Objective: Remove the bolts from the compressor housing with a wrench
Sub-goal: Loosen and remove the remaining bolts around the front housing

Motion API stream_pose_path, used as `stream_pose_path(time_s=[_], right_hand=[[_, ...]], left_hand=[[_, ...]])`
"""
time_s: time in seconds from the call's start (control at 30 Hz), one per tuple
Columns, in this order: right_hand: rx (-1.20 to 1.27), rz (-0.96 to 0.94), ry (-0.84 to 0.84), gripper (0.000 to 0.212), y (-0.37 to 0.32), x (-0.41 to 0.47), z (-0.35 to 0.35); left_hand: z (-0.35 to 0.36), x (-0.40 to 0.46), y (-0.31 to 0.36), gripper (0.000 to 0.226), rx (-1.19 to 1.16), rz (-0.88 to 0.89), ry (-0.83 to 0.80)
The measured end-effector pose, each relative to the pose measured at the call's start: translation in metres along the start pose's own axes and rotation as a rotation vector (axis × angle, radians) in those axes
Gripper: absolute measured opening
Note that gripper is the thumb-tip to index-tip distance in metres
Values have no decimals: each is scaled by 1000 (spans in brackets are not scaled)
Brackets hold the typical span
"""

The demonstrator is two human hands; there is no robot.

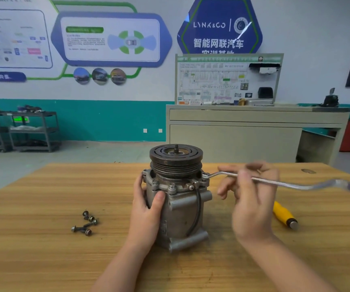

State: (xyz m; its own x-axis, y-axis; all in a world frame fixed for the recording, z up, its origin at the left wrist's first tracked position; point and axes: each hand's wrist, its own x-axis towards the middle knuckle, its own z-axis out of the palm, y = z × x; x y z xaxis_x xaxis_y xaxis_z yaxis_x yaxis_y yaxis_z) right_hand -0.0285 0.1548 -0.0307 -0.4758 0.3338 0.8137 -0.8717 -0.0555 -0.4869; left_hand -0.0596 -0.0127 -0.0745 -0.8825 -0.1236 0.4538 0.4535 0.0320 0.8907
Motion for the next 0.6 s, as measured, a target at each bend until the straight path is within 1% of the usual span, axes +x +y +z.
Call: stream_pose_path(time_s=[0.03,0.07,0.1,0.13,0.2,0.23,0.27,0.33,0.4,0.43,0.47,0.6], right_hand=[[133,164,132,13,2,9,3],[236,326,226,12,6,20,4],[318,488,277,11,10,32,5],[373,653,287,12,15,43,5],[405,934,194,14,22,61,4],[419,1026,126,14,24,68,3],[444,1074,68,13,25,72,3],[537,1061,17,12,22,80,1],[622,966,24,16,16,85,-4],[624,910,30,17,13,84,-7],[585,850,38,17,9,82,-9],[264,570,57,16,-2,64,-5]], left_hand=[[0,0,0,69,0,-2,-2],[0,0,0,67,-4,0,-1],[0,0,0,62,-8,2,0],[0,1,-1,59,-12,3,-1],[0,1,-2,62,-11,7,-2],[0,1,-3,65,-6,10,1],[0,1,-4,67,-5,14,4],[0,1,-5,68,-9,26,10],[0,2,-5,67,-11,35,9],[0,2,-5,69,-10,35,6],[0,2,-5,72,-10,35,2],[-1,2,-6,83,1,35,0]])
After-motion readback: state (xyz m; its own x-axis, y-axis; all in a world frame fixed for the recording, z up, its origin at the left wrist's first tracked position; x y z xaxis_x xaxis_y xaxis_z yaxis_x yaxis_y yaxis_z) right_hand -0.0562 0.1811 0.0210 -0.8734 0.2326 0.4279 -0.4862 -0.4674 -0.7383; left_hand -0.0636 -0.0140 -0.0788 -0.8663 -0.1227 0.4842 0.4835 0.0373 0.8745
